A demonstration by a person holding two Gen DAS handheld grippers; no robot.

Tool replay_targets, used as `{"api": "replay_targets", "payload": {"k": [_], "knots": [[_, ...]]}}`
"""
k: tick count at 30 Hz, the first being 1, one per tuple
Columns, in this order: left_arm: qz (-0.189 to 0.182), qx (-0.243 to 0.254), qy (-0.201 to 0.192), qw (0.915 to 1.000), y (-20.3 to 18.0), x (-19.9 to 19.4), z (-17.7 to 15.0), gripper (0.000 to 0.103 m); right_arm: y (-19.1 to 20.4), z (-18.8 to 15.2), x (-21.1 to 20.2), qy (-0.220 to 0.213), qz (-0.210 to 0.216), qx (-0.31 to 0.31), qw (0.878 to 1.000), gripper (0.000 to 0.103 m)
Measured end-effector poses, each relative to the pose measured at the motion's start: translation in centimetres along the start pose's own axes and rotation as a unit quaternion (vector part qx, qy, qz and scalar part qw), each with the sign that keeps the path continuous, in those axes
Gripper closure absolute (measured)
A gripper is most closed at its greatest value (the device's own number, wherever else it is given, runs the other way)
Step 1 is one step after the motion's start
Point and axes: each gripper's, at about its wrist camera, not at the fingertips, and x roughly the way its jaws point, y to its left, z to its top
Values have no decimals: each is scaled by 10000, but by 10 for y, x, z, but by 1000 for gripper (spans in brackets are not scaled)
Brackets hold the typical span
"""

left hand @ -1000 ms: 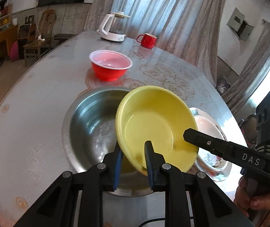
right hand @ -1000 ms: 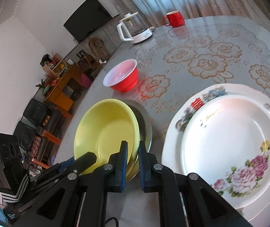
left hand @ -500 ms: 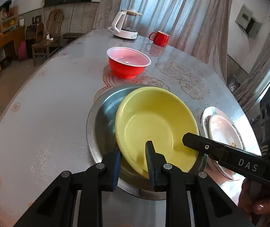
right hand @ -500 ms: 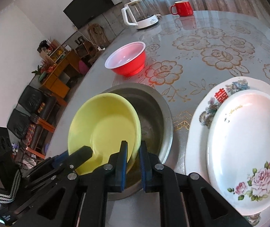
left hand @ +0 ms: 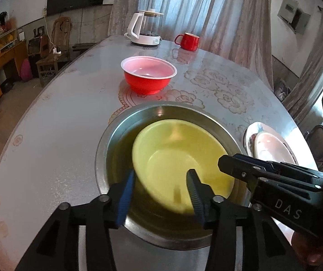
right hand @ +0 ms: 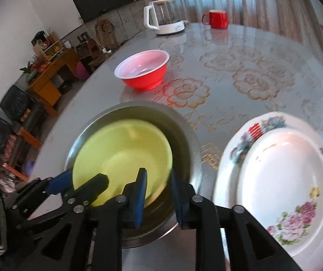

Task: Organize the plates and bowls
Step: 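Lower the yellow bowl into the steel bowl and open the right tool, then move the right tool to the pink-and-red plastic bowl rim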

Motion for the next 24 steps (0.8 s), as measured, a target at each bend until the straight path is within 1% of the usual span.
{"api": "replay_targets", "payload": {"k": [1,3,6,14,16,18,19,24], "knots": [[72,2,-31,10000,0,-2,0,45,-2,0,-1,-17,21,22,10000,81],[-15,-49,-94,9999,1,-5,1,37,-7,1,-3,-26,107,107,9999,82],[-86,-116,-123,9998,2,-7,0,35,-11,0,-8,-54,203,204,9996,82],[59,-59,-198,9998,-2,-12,-1,33,-12,-4,-8,-27,439,306,9986,82],[73,-74,-208,9997,-2,-14,0,30,-12,-5,-9,-30,469,315,9984,82],[54,-140,-240,9996,0,-17,1,23,-12,-5,-11,-28,501,310,9983,82],[27,-183,-269,9995,1,-18,1,21,-13,-5,-11,-23,517,301,9982,82],[7,-291,-407,9987,7,-26,7,18,-13,-5,-13,-17,598,271,9978,82]]}}
